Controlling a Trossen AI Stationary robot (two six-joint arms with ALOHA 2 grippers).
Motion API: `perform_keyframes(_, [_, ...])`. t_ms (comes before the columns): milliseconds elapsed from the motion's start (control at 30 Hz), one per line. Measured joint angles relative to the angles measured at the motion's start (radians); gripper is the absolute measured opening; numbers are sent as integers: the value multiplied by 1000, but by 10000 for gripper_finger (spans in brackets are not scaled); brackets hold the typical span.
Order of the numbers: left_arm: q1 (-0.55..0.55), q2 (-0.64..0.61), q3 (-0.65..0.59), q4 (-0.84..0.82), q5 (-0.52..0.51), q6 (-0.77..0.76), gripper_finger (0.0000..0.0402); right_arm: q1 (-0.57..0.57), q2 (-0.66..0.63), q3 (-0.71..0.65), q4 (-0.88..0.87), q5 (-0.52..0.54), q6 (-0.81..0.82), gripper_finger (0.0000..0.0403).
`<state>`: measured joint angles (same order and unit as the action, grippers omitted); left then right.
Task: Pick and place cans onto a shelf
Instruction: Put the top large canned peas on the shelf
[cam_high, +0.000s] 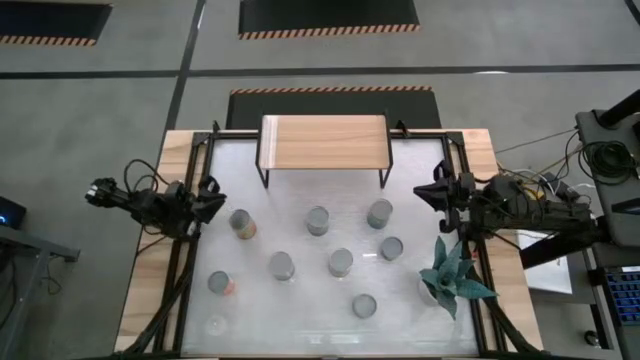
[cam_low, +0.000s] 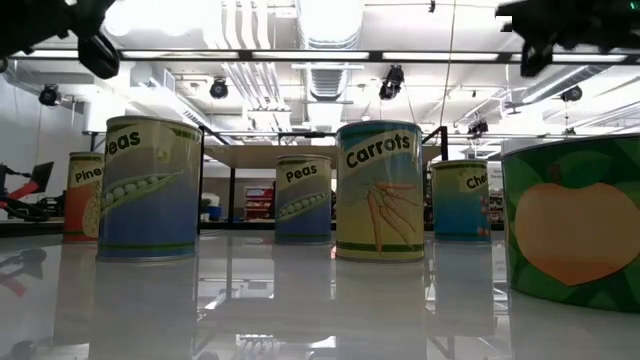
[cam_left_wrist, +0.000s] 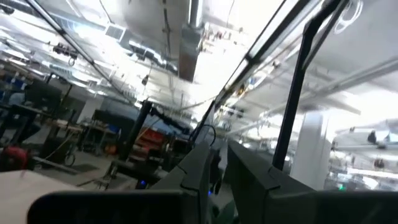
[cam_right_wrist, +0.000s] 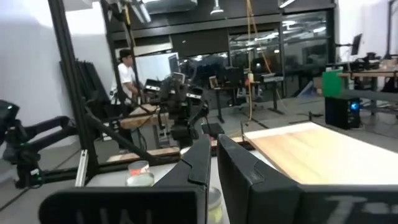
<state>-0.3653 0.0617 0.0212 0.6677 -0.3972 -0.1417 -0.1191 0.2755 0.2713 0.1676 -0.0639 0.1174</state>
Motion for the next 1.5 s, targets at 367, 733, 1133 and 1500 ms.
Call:
perform_keyframes(367, [0, 56, 0, 163, 23, 85, 39, 30, 359, 258, -1, -48, -125, 18])
perform_keyframes(733, [0, 151, 66, 291, 101, 225, 39, 76, 523, 370, -23, -94, -217, 18])
perform_keyframes(1133, [0, 294, 165, 245, 93, 309, 39, 192, 639, 528, -404, -98, -173, 18])
perform_keyframes(1500, [0, 344, 204, 235, 90, 410, 39, 233, 864, 753, -607, -90, -91, 18])
